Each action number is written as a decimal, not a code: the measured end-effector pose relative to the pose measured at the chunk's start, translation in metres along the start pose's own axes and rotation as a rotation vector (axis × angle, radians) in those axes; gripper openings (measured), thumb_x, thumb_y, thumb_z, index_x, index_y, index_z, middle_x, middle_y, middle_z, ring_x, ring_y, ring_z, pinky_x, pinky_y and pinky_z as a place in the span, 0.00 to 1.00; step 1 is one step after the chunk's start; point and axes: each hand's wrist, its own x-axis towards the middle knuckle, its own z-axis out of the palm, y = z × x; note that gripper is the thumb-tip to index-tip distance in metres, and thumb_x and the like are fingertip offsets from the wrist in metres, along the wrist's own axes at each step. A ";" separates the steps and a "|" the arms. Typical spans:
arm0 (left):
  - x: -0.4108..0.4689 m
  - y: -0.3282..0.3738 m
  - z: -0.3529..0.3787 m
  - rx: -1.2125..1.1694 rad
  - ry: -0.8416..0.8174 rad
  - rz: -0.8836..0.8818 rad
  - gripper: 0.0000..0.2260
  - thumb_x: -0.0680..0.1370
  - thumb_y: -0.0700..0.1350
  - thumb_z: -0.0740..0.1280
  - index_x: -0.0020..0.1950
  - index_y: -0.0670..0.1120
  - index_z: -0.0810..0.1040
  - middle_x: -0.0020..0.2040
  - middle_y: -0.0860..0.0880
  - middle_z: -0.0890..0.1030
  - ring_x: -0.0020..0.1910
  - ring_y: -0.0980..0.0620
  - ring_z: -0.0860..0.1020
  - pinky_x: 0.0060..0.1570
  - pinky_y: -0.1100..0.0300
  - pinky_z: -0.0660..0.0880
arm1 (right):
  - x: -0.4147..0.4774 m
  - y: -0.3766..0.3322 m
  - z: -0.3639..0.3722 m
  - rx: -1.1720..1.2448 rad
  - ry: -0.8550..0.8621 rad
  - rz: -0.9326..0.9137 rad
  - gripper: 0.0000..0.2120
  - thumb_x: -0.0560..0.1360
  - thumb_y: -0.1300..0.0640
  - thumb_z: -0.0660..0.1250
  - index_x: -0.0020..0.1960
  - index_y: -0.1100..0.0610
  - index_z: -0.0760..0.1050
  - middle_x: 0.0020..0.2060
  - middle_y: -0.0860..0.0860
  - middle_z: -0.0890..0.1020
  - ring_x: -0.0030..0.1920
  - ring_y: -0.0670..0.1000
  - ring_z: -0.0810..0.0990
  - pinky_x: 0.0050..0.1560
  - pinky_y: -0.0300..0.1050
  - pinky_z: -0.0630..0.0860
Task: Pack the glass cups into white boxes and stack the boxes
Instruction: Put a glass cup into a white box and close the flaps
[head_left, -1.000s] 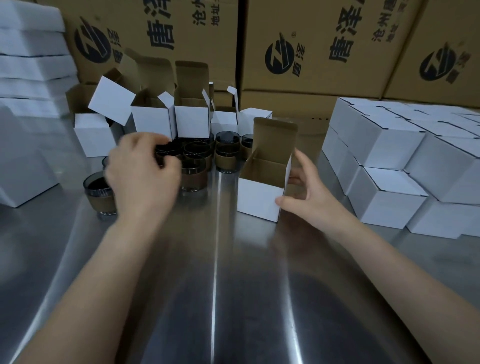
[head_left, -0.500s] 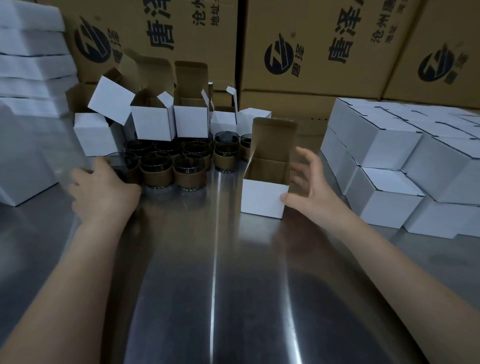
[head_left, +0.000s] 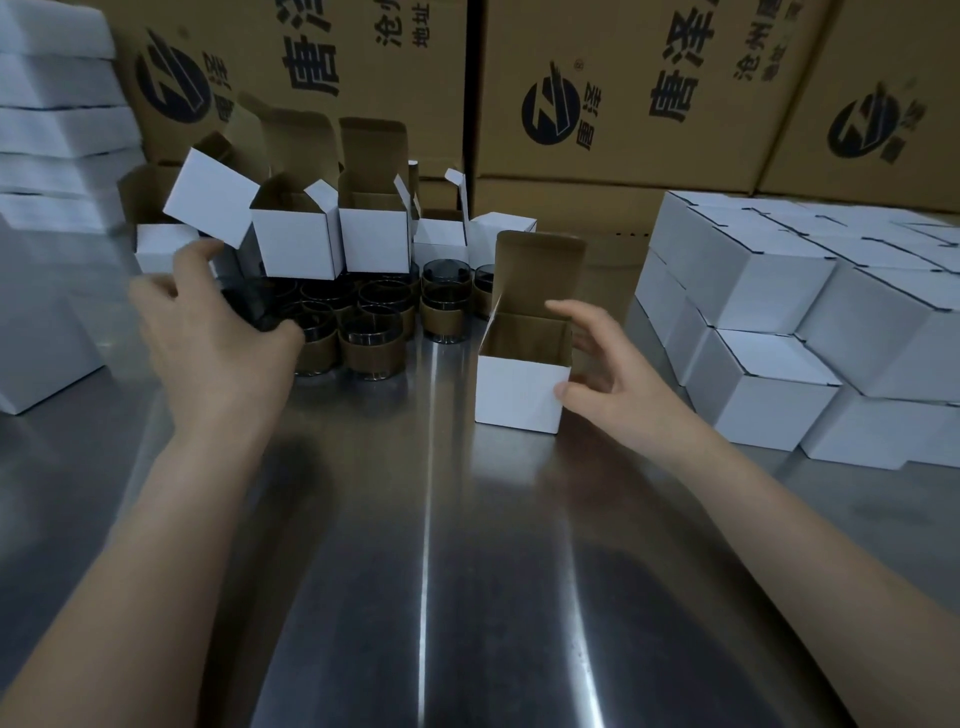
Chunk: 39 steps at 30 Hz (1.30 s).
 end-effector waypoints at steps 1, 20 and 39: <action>-0.003 0.005 0.001 -0.052 -0.001 0.043 0.33 0.70 0.39 0.74 0.72 0.49 0.66 0.67 0.40 0.66 0.63 0.44 0.69 0.59 0.59 0.68 | 0.000 -0.001 -0.001 -0.006 0.003 0.006 0.33 0.75 0.67 0.65 0.67 0.33 0.64 0.70 0.37 0.65 0.71 0.38 0.63 0.66 0.41 0.67; -0.083 0.065 0.022 -0.306 -0.364 0.656 0.38 0.69 0.41 0.75 0.74 0.52 0.60 0.63 0.48 0.72 0.64 0.47 0.73 0.61 0.41 0.72 | -0.011 -0.040 -0.001 -0.224 0.434 -0.364 0.12 0.73 0.51 0.63 0.54 0.55 0.77 0.50 0.54 0.76 0.53 0.45 0.73 0.57 0.41 0.70; -0.093 0.066 0.029 -0.401 -0.379 0.679 0.41 0.68 0.45 0.76 0.75 0.53 0.56 0.68 0.55 0.71 0.68 0.52 0.71 0.67 0.53 0.65 | -0.020 -0.055 0.018 0.072 0.200 -0.319 0.32 0.67 0.50 0.75 0.66 0.52 0.66 0.55 0.49 0.77 0.59 0.51 0.78 0.58 0.47 0.76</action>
